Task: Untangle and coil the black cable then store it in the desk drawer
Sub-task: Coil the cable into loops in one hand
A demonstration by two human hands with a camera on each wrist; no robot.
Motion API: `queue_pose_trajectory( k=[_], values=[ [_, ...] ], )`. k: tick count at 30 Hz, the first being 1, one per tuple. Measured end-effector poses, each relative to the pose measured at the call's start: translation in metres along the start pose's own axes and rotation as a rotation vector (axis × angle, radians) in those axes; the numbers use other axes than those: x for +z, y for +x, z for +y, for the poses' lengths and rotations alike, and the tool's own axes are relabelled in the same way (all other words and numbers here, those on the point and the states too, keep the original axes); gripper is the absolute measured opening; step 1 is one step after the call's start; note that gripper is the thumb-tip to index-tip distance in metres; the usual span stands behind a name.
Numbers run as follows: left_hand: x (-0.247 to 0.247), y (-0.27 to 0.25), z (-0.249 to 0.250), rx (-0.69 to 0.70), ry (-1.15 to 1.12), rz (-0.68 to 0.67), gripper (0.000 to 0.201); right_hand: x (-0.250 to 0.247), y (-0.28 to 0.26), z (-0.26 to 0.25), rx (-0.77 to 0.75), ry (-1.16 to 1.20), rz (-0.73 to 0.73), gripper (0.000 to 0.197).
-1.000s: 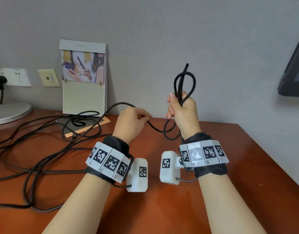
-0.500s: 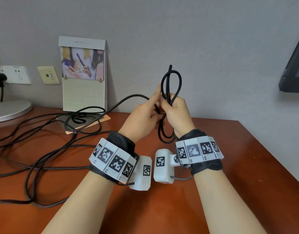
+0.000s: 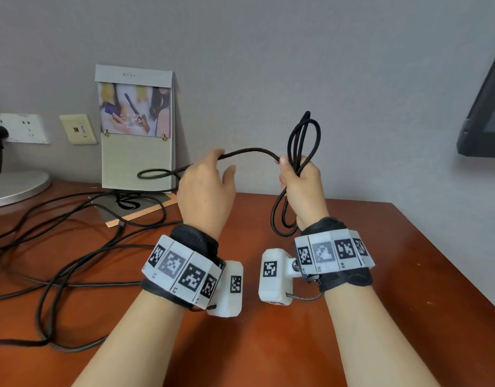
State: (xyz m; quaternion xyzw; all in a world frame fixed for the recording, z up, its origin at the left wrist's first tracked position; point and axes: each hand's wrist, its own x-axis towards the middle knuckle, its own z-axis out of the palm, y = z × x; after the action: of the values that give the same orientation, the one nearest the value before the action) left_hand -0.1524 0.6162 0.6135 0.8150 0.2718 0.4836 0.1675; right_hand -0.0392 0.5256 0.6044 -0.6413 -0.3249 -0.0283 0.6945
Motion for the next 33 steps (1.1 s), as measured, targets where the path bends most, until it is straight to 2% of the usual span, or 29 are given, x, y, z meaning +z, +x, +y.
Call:
queue_pose_trajectory(
  k=[2, 4, 7, 9, 12, 14, 20, 23, 26, 30, 33],
  values=[
    [0.001, 0.001, -0.006, 0.004, 0.070, 0.028, 0.025, 0.000, 0.000, 0.000, -0.002, -0.010, -0.009, 0.022],
    [0.001, 0.002, -0.011, 0.064, 0.131, 0.063, 0.020, -0.001, 0.000, -0.001, -0.013, -0.021, -0.008, 0.022],
    [0.004, 0.003, -0.017, 0.172, 0.177, 0.133, 0.025, -0.005, 0.001, -0.002, -0.018, -0.038, -0.008, 0.021],
    [0.004, 0.004, -0.017, 0.170, 0.011, 0.105, 0.033, -0.005, 0.000, -0.003, -0.019, -0.054, -0.031, 0.024],
    [0.006, 0.003, -0.005, 0.041, -0.351, 0.013, 0.021, 0.002, -0.005, -0.003, -0.022, -0.108, -0.134, 0.029],
    [0.006, -0.001, 0.008, 0.001, -0.584, -0.055, 0.024, 0.010, -0.008, -0.004, -0.037, -0.136, -0.202, 0.029],
    [0.007, -0.007, 0.017, -0.111, -0.940, -0.324, 0.028, 0.012, -0.010, -0.006, -0.029, -0.083, -0.274, 0.018],
    [0.002, -0.006, 0.018, -0.216, -1.144, -0.430, 0.028, 0.010, -0.010, -0.007, -0.040, -0.058, -0.310, 0.020],
    [-0.002, -0.006, 0.019, -0.271, -1.266, -0.508, 0.027, 0.012, -0.013, -0.010, -0.051, -0.045, -0.364, 0.019],
    [-0.006, -0.003, 0.016, -0.296, -1.321, -0.573, 0.027, 0.006, -0.015, -0.018, -0.075, -0.070, -0.418, 0.018],
    [-0.010, 0.001, 0.013, -0.328, -1.277, -0.536, 0.024, 0.004, -0.017, -0.021, -0.079, -0.076, -0.457, 0.013]
  ],
)
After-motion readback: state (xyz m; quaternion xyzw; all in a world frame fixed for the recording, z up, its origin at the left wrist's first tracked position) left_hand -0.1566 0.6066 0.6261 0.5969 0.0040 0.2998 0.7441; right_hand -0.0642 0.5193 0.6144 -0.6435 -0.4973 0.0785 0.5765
